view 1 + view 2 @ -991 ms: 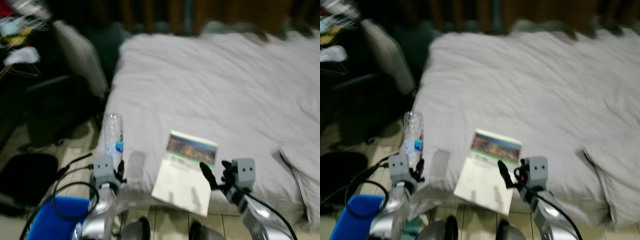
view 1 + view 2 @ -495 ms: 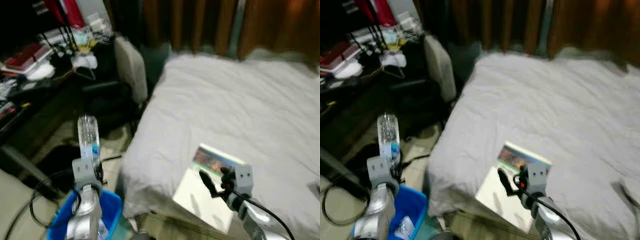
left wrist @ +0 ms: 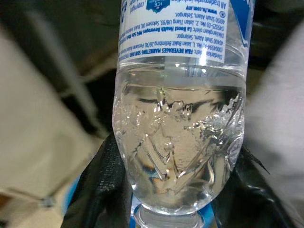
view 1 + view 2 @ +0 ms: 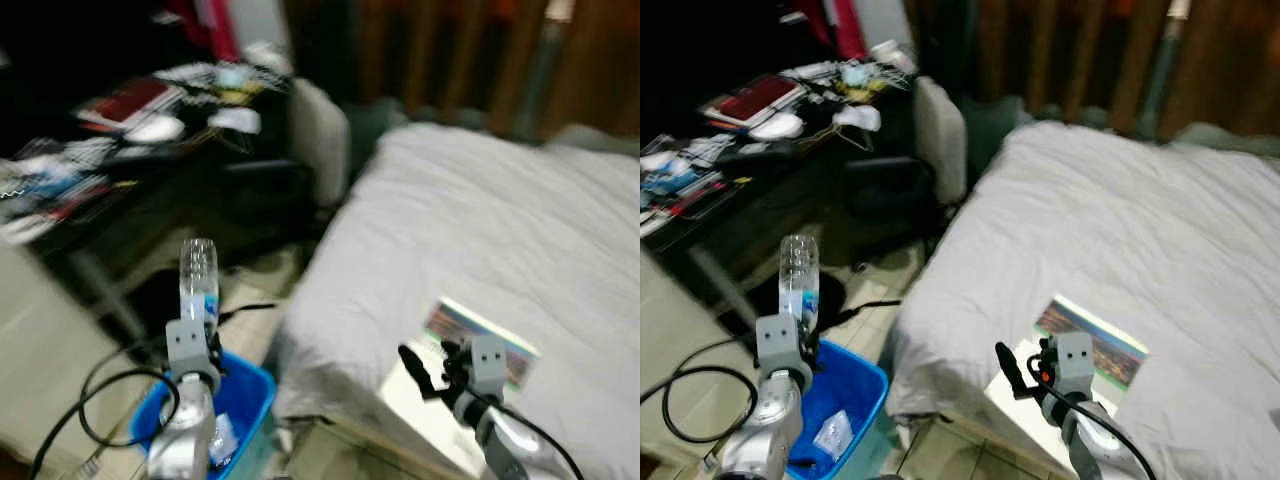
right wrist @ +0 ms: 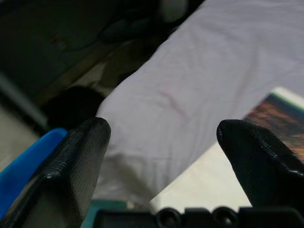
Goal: Clean up the room
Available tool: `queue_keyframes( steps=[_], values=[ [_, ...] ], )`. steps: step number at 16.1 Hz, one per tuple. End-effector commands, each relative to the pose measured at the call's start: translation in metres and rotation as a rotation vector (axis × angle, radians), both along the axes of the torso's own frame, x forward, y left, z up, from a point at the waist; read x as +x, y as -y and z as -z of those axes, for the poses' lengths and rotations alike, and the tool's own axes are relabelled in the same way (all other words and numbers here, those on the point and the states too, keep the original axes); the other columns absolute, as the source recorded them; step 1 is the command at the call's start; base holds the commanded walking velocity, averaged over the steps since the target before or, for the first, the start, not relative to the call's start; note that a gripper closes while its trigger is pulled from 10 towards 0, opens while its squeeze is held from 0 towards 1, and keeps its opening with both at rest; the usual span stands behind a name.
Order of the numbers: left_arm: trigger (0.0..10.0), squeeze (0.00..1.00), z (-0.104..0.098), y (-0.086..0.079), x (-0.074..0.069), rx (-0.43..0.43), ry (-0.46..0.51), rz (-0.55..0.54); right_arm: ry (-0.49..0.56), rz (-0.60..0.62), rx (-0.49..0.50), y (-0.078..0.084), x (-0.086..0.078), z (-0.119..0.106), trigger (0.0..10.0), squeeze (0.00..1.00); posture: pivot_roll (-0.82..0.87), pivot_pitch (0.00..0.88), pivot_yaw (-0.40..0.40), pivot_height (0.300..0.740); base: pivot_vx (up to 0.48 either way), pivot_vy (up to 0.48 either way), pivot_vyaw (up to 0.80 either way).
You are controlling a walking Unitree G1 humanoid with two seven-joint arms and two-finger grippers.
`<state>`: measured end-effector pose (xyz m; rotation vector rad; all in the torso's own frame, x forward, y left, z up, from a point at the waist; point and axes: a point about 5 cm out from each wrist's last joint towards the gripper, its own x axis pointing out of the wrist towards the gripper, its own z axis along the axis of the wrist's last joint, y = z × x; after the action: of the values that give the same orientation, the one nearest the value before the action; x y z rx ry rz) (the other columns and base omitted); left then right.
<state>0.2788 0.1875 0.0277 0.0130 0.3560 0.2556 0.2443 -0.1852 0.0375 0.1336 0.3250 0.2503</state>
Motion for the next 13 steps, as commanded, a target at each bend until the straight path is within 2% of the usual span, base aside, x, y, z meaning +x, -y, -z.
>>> queue_keyframes(
  steps=[1,4,6,7,9,11,13],
  values=[
    [10.0,0.00,-0.005,-0.011,0.007,0.049,0.014,-0.015,0.007,-0.022,-0.003,-0.003,0.003,-0.001,10.0,0.00,-0.09,0.048,0.066,0.740,0.000,0.000,0.60],
    [10.0,0.00,0.001,-0.020,0.014,0.050,-0.037,-0.010,0.013,-0.056,-0.034,-0.006,0.006,-0.001,10.0,0.00,-0.09,0.060,0.048,0.740,0.000,0.000,0.59],
    [10.0,0.00,0.005,-0.026,0.023,0.031,-0.068,0.020,-0.001,-0.071,-0.055,-0.007,0.005,0.000,10.0,0.00,-0.10,0.086,0.025,0.740,0.000,0.000,0.00],
    [10.0,0.00,0.004,-0.033,0.029,0.044,-0.098,-0.003,0.001,-0.098,-0.069,-0.006,-0.001,-0.003,10.0,0.00,-0.16,0.145,-0.017,0.740,0.000,0.000,0.00],
    [10.0,0.00,0.000,-0.038,0.034,0.065,-0.105,-0.019,-0.001,-0.125,-0.085,-0.005,-0.010,-0.007,10.0,0.00,-0.19,0.171,-0.032,0.740,0.000,0.000,0.00],
    [10.0,0.00,-0.003,-0.042,0.037,0.087,-0.103,-0.033,-0.011,-0.142,-0.104,0.001,-0.024,-0.012,10.0,0.00,-0.24,0.222,-0.067,0.740,0.000,0.000,0.00],
    [10.0,0.00,-0.002,-0.054,0.035,0.083,-0.131,-0.080,-0.036,-0.233,-0.084,0.005,-0.060,-0.023,10.0,0.00,-0.30,0.305,-0.116,0.740,0.000,0.000,0.00]
  ],
)
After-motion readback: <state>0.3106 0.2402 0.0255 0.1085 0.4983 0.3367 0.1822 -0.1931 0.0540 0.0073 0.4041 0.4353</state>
